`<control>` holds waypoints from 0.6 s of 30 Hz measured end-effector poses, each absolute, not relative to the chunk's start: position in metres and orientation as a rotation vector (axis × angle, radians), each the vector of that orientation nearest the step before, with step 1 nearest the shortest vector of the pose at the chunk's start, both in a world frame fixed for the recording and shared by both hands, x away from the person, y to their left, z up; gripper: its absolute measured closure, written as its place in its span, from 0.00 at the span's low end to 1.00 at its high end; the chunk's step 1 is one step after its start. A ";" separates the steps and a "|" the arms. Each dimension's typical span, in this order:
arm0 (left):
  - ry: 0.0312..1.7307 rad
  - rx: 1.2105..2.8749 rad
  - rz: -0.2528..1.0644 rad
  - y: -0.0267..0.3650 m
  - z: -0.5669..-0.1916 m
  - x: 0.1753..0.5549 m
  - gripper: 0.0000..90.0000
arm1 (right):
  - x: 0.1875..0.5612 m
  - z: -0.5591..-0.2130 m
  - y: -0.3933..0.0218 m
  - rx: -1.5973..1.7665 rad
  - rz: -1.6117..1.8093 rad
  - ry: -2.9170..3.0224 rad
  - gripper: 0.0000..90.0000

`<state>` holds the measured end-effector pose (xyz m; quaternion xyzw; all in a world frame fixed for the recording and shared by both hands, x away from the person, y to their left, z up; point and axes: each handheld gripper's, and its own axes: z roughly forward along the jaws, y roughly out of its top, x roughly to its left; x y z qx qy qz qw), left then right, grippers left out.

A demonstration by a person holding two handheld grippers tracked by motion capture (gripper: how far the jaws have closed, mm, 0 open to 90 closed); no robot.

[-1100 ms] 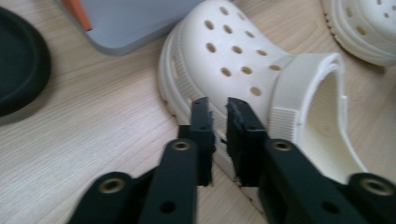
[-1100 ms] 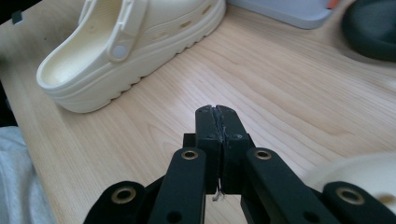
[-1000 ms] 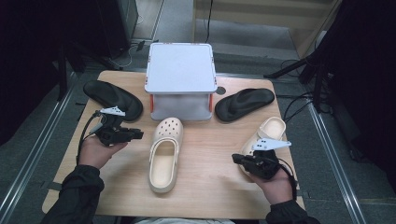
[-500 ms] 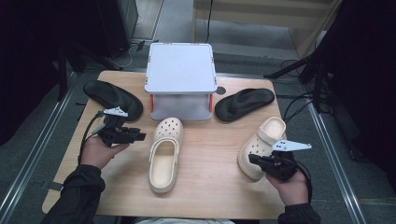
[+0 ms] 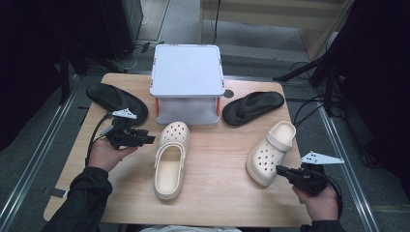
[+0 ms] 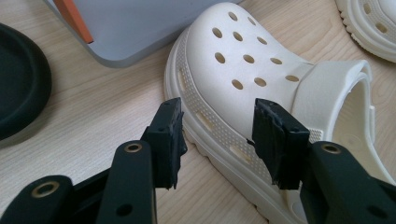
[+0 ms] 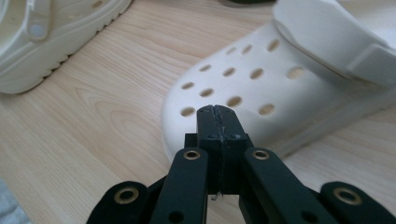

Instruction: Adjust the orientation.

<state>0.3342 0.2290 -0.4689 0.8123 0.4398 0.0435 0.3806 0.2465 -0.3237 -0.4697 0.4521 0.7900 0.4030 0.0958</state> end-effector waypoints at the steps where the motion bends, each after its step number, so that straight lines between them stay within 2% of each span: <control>1: 1.122 2.076 0.112 0.228 -0.469 0.335 0.59 | 0.246 -0.471 -0.327 1.347 1.184 2.337 1.00; 10: 1.112 2.071 0.119 0.229 -0.468 0.333 0.58 | 0.251 -0.480 -0.342 1.394 1.135 2.353 1.00; 18: 1.114 2.075 0.132 0.230 -0.469 0.329 0.57 | 0.258 -0.484 -0.335 1.374 1.099 2.416 1.00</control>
